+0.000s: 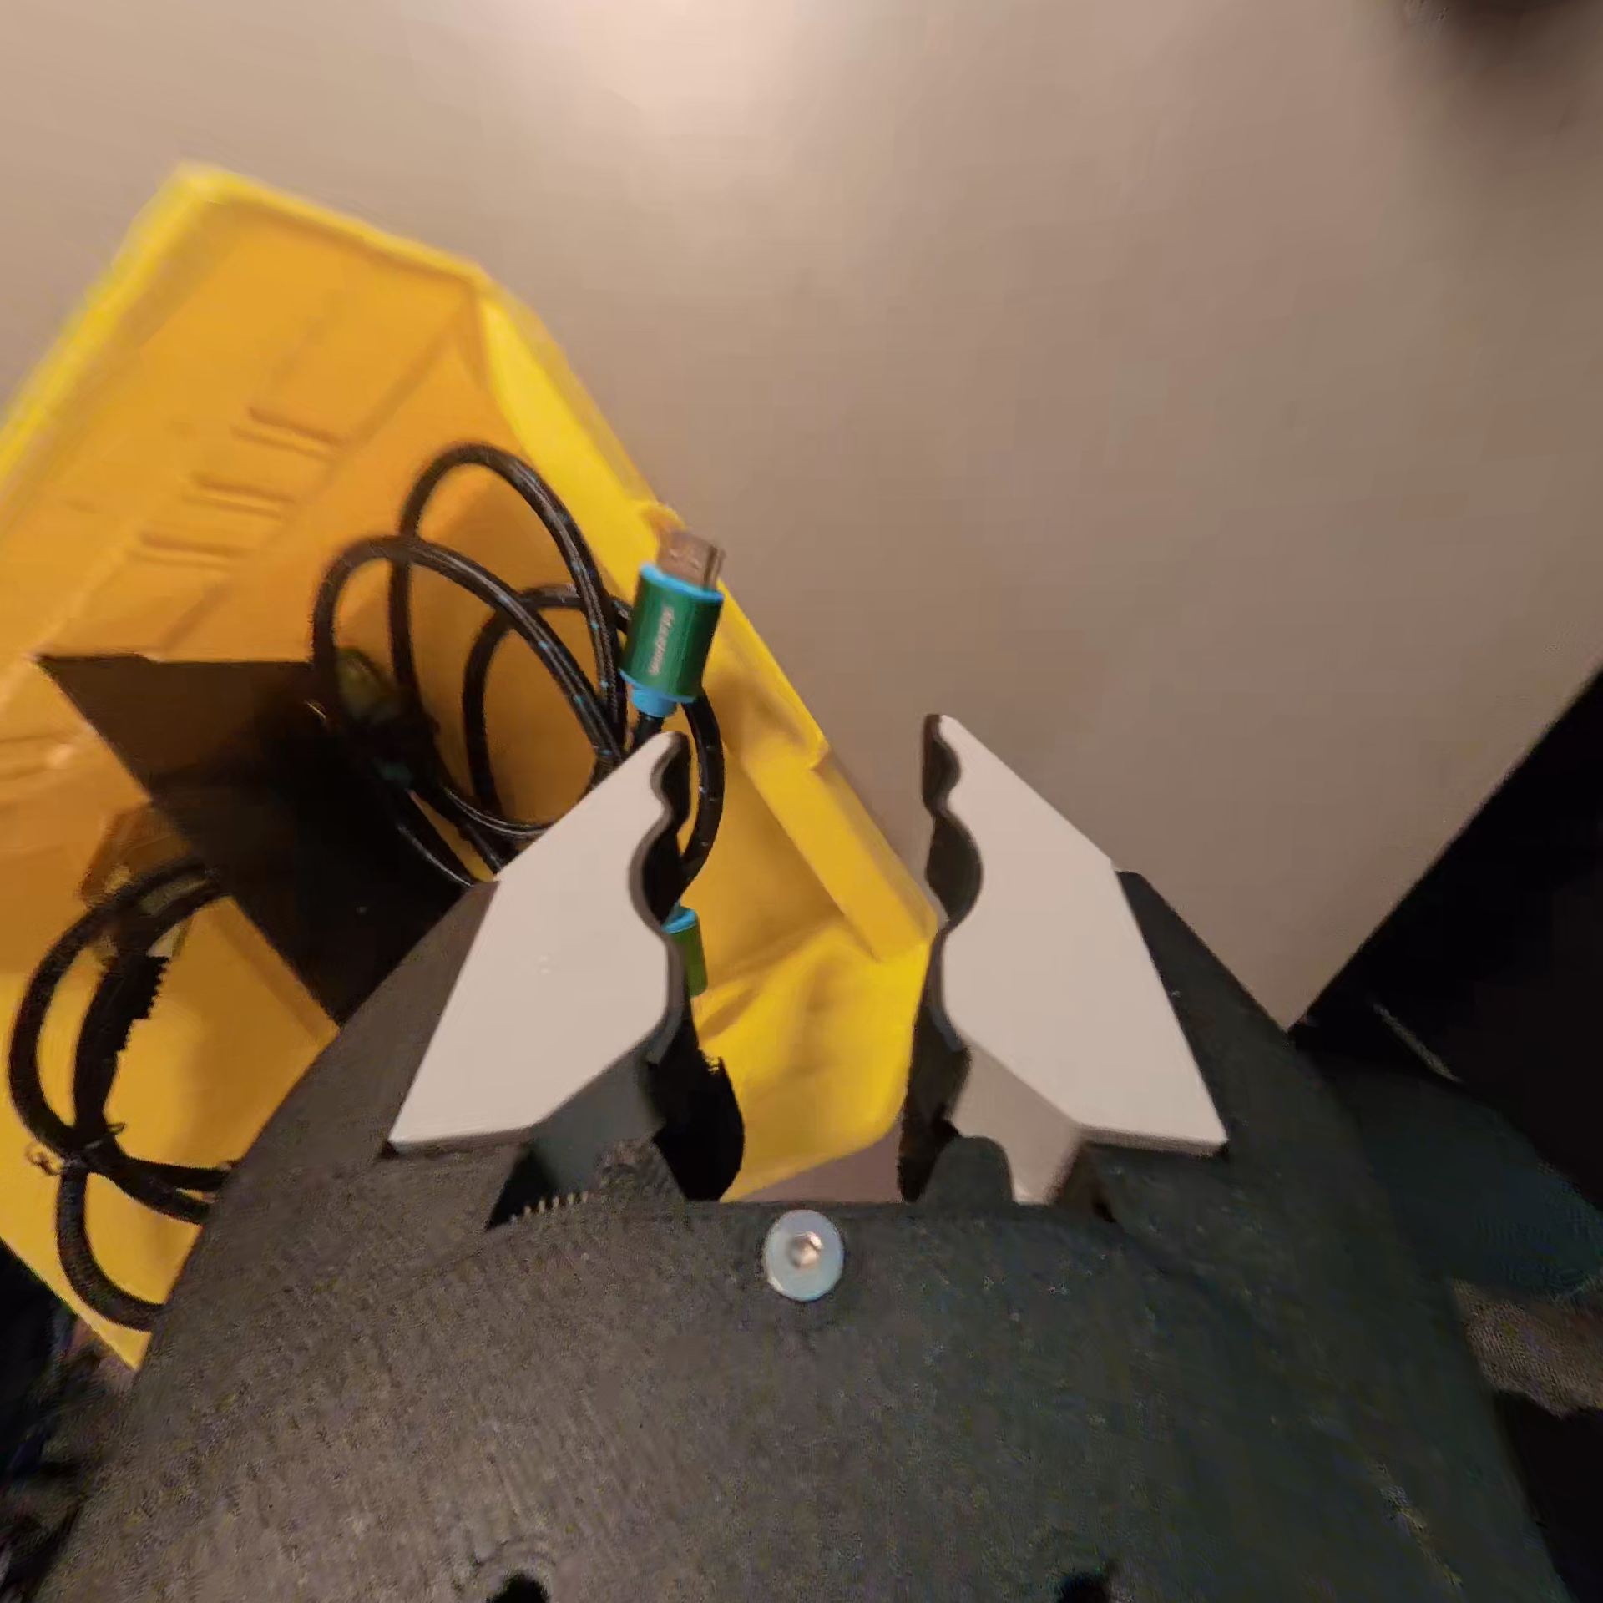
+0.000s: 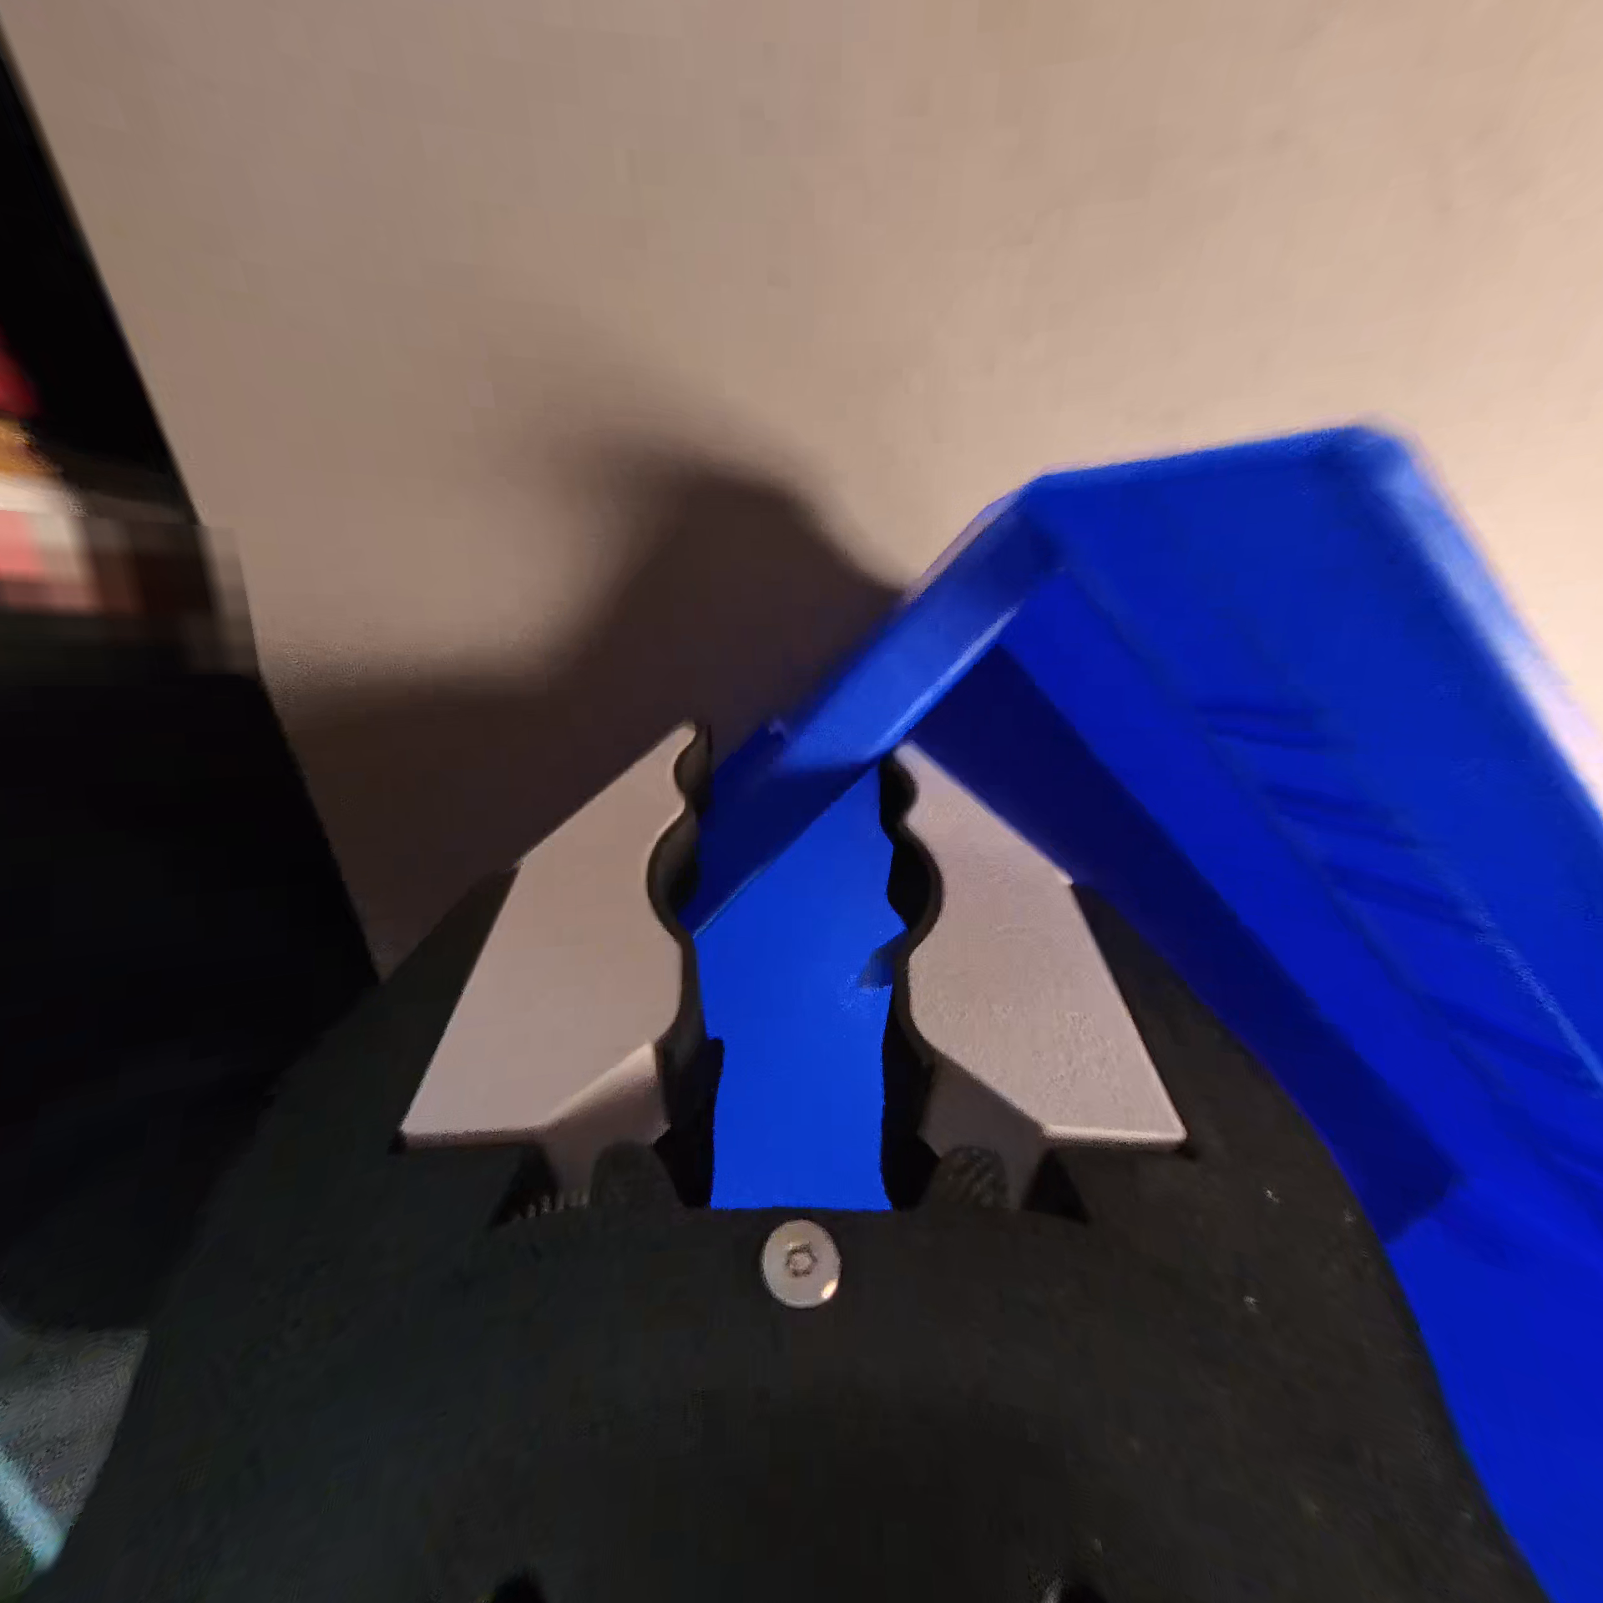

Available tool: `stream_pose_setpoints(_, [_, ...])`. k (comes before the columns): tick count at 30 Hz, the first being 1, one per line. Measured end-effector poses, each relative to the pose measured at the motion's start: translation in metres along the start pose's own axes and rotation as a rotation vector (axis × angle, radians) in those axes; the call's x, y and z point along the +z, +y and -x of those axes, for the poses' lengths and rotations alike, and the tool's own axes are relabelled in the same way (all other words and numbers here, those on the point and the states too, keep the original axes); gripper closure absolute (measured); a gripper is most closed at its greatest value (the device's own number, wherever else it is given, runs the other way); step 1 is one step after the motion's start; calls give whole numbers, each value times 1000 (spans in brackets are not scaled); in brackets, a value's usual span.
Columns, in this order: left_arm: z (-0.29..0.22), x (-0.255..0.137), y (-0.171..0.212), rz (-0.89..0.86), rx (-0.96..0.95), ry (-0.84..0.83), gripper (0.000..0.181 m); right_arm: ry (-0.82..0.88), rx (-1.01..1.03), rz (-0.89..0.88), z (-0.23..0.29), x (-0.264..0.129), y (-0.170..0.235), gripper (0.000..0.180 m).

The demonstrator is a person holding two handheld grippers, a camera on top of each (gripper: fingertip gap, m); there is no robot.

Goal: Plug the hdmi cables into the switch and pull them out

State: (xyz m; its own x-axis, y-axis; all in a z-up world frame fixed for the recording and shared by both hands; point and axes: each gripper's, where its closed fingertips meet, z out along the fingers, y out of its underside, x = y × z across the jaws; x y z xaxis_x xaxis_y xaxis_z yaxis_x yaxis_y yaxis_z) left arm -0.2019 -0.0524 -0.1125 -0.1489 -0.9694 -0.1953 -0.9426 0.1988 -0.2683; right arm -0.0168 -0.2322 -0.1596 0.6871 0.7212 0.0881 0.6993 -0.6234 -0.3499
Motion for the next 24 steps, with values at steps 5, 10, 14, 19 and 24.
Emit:
stream_pose_setpoints(5, [0,8,30,53,-22,-19,170,-25,-134,54,8,-11,28,139])
stream_pose_setpoints(10, [17,-31,67,52,-64,-44,144,40,-134,227,-7,-37,81,144])
stream_pose_setpoints(14, [23,-60,3,-347,-263,-96,118,193,220,-21,-33,-66,60,126])
stream_pose_setpoints(19, [39,-10,-45,-491,-541,-267,105,421,537,-359,-55,-73,29,99])
stream_pose_setpoints(24, [74,18,-43,-366,-571,-493,112,661,618,-422,-77,-65,31,124])
